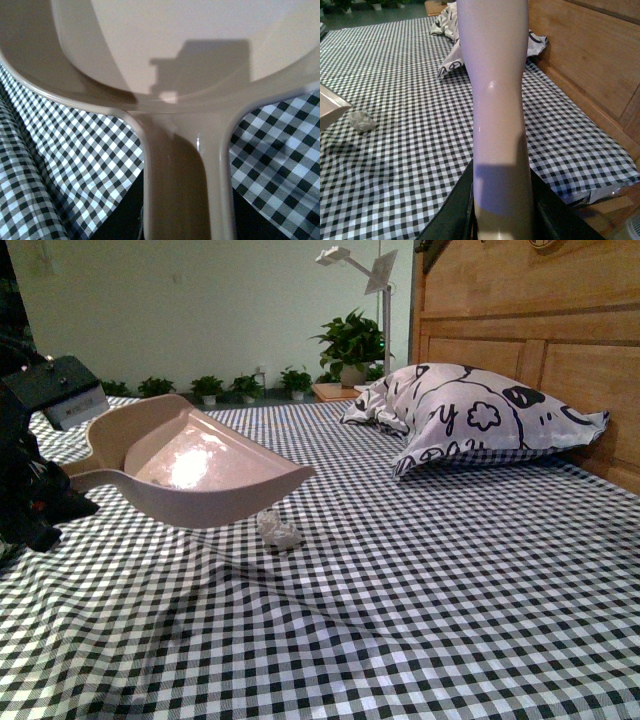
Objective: Clean up trash
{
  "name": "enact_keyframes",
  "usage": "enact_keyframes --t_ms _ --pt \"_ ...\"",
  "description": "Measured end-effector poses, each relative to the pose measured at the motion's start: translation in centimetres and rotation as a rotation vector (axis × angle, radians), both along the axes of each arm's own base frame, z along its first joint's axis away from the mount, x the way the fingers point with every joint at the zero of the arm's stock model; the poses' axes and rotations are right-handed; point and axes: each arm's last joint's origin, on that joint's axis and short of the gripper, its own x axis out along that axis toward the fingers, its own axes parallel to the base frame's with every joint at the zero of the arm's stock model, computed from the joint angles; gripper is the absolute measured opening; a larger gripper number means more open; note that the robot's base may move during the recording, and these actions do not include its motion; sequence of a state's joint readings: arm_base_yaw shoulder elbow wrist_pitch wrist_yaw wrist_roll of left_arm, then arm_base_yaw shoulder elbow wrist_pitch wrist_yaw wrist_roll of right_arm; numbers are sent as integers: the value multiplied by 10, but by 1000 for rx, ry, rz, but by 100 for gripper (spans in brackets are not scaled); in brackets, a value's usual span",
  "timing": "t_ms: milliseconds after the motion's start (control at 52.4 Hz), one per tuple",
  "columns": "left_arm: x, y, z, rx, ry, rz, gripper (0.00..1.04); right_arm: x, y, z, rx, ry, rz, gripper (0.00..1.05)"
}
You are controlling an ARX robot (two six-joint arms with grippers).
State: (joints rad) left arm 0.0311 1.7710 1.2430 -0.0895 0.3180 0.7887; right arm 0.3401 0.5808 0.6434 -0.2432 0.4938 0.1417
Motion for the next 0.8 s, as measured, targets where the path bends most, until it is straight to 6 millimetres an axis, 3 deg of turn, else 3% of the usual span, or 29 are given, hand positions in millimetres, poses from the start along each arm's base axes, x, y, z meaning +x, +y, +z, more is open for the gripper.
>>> enact_keyframes --t_ms 210,801 --pt "8 4 -23 0 61 10 24 0 0 0 0 0 0 21" --pt "17 20 -62 -32 176 4 24 0 0 0 0 0 0 21"
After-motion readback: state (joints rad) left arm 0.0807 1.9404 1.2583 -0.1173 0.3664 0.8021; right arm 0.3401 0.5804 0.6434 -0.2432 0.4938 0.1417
